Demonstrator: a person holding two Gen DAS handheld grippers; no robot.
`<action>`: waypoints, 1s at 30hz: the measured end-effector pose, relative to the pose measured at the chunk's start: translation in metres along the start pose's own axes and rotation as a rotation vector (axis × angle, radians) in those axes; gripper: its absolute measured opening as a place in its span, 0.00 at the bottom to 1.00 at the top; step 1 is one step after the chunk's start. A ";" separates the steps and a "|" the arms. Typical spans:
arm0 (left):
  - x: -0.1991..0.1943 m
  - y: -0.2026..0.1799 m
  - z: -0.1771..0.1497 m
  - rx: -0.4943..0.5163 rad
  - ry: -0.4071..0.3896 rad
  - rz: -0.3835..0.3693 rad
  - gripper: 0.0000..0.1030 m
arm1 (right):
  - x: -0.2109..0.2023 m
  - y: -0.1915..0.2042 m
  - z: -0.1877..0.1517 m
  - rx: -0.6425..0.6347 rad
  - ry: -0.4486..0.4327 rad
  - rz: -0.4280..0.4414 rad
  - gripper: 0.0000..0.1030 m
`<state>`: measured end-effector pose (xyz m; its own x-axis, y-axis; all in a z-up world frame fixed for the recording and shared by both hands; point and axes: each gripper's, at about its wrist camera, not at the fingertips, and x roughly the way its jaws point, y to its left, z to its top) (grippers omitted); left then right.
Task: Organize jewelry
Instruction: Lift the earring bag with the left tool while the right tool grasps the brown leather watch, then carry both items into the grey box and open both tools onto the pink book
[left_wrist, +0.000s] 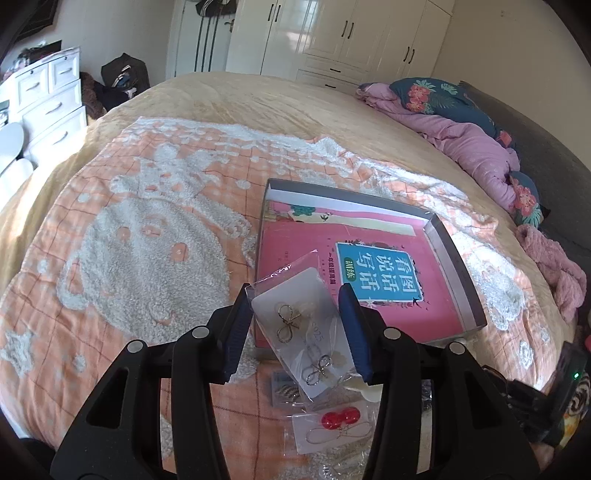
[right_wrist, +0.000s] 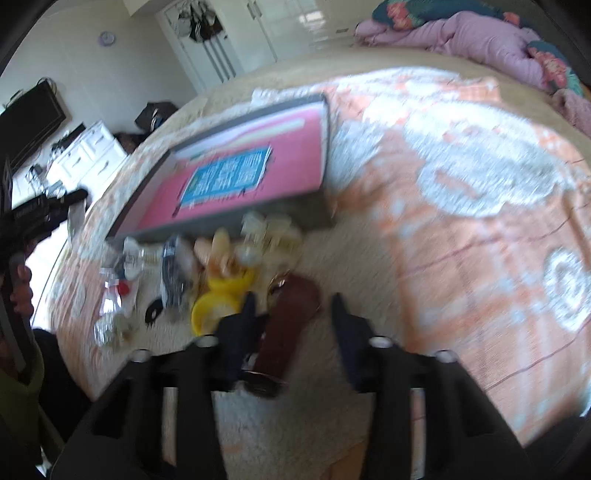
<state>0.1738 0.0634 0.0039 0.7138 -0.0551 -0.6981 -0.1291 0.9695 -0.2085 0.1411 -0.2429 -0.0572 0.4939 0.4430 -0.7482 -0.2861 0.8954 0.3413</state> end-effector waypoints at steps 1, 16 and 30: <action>0.001 0.000 -0.001 0.001 0.004 -0.003 0.38 | 0.002 0.002 -0.002 -0.013 0.003 0.003 0.21; 0.004 -0.005 0.015 0.031 -0.015 0.009 0.38 | -0.045 0.029 0.041 -0.181 -0.195 -0.039 0.15; 0.049 -0.011 0.018 0.077 0.045 0.002 0.38 | -0.007 0.058 0.119 -0.267 -0.226 0.006 0.15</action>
<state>0.2225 0.0546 -0.0160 0.6818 -0.0624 -0.7289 -0.0757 0.9850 -0.1551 0.2194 -0.1889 0.0353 0.6521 0.4737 -0.5919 -0.4792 0.8626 0.1623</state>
